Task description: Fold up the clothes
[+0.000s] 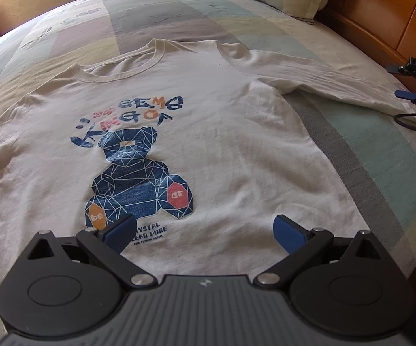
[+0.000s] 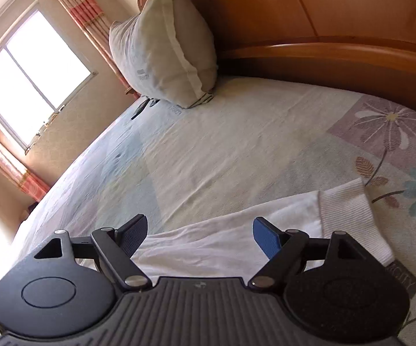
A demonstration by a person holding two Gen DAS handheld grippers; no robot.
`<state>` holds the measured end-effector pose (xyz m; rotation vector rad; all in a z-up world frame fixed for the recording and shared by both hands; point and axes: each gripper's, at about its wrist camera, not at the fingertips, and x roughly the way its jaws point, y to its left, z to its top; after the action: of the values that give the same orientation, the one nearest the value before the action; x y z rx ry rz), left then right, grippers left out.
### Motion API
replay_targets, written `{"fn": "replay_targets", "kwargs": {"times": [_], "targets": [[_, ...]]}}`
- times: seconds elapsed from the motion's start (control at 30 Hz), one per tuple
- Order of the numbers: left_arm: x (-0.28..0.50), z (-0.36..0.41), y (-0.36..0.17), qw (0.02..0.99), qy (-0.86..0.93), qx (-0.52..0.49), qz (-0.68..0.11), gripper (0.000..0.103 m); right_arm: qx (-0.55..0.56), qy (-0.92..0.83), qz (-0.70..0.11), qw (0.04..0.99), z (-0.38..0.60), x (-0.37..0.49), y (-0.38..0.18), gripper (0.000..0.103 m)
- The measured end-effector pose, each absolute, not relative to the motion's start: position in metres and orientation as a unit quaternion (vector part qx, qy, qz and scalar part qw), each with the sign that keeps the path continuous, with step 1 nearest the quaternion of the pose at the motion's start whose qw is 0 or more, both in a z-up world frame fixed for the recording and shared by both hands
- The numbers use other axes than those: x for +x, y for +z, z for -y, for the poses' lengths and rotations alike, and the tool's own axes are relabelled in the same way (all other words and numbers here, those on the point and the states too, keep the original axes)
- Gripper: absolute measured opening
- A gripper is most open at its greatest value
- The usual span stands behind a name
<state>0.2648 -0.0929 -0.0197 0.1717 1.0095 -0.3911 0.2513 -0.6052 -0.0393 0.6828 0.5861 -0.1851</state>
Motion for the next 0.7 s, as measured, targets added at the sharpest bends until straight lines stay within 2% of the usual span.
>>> {"fn": "replay_targets", "kwargs": {"times": [0.07, 0.17, 0.23, 0.3, 0.4, 0.5, 0.7], "targets": [[0.263, 0.097, -0.02, 0.852, -0.189, 0.086, -0.481, 0.1, 0.293, -0.116, -0.328, 0.891, 0.59, 0.273, -0.048, 0.085], [0.26, 0.1, -0.019, 0.851, -0.187, 0.09, -0.482, 0.1, 0.133, -0.173, -0.38, 0.899, 0.557, 0.305, -0.055, 0.083], [0.258, 0.1, -0.019, 0.852, -0.183, 0.09, -0.482, 0.1, 0.071, -0.198, -0.396, 0.894, 0.549, 0.323, -0.061, 0.091], [0.257, 0.099, -0.019, 0.853, -0.18, 0.088, -0.482, 0.1, 0.086, -0.206, -0.394, 0.892, 0.561, 0.333, -0.064, 0.102], [0.255, 0.099, -0.018, 0.855, -0.176, 0.086, -0.481, 0.1, 0.103, -0.208, -0.392, 0.89, 0.58, 0.343, -0.065, 0.101], [0.255, 0.097, -0.016, 0.856, -0.171, 0.083, -0.48, 0.1, 0.144, -0.208, -0.381, 0.889, 0.59, 0.338, -0.05, 0.093], [0.259, 0.102, -0.018, 0.856, -0.17, 0.08, -0.481, 0.1, 0.2, -0.071, -0.339, 0.917, 0.546, 0.314, -0.029, 0.094]]}}
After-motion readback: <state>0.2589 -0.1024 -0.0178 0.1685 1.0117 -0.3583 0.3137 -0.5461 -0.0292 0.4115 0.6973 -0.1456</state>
